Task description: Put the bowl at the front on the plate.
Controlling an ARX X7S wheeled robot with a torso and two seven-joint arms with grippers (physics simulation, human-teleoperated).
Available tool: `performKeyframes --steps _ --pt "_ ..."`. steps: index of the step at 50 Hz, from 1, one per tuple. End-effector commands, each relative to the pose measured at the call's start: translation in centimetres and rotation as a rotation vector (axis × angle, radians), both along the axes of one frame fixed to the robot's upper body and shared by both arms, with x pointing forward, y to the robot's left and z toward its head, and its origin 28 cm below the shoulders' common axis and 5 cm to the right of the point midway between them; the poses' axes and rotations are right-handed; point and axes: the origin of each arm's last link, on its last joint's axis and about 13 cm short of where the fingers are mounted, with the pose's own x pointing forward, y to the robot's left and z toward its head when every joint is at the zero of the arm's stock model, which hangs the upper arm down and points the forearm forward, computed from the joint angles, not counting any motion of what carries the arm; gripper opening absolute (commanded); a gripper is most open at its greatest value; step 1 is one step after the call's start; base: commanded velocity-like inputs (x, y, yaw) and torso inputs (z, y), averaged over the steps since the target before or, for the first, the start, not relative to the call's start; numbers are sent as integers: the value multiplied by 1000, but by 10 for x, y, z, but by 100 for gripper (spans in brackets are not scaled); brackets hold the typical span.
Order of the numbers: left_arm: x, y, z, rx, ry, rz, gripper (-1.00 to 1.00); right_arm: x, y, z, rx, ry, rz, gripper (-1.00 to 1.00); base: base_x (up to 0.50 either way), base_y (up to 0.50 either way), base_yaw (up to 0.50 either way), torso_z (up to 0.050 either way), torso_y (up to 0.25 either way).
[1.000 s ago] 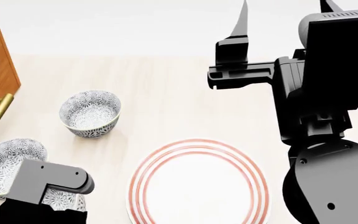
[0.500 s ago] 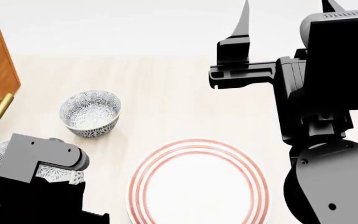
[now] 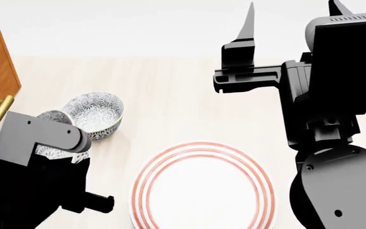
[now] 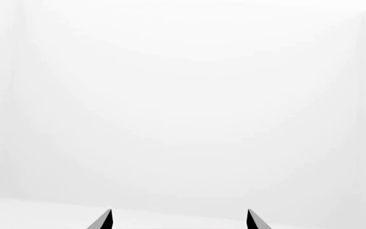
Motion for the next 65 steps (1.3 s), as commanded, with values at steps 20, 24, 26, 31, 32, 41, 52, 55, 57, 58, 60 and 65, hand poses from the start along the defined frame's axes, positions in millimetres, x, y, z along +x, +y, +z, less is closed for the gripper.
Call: performKeyframes --steps 20,24,26,31,32,41,52,55,57,58,60,65 --pt "19 -7 15 -1 -105 -100 -100 0 0 1 5 -13 9 100 0 0 0 0 1" --pt "23 -8 16 6 -121 -123 -100 0 0 2 2 -19 11 100 0 0 0 0 2" --pt "23 -9 16 16 -134 -129 -100 0 0 2 4 -19 13 100 0 0 0 0 0" --pt "27 -10 21 28 -160 -142 -100 1 0 2 4 -23 15 100 0 0 0 0 0" --pt "28 -10 21 29 -163 -144 -100 1 0 2 4 -23 14 100 0 0 0 0 0" --pt "36 -11 21 90 -172 -166 -100 1 1 1 -5 -23 17 100 0 0 0 0 0" --pt "48 -12 24 148 -185 -182 -100 1 0 -2 0 -20 17 100 0 0 0 0 1" --pt "50 -12 26 153 -184 -188 -100 1 0 -2 1 -20 16 100 0 0 0 0 0" --pt "53 -13 27 159 -183 -194 -100 1 0 -3 3 -20 16 100 0 0 0 0 0" --pt "54 -13 28 163 -185 -202 -100 1 0 -3 3 -20 16 100 0 0 0 0 0" --pt "56 -13 30 166 -186 -209 -100 1 0 -3 4 -19 16 100 0 0 0 0 0" --pt "61 -15 35 186 -192 -236 -100 1 0 -4 7 -18 14 100 0 0 0 0 2"
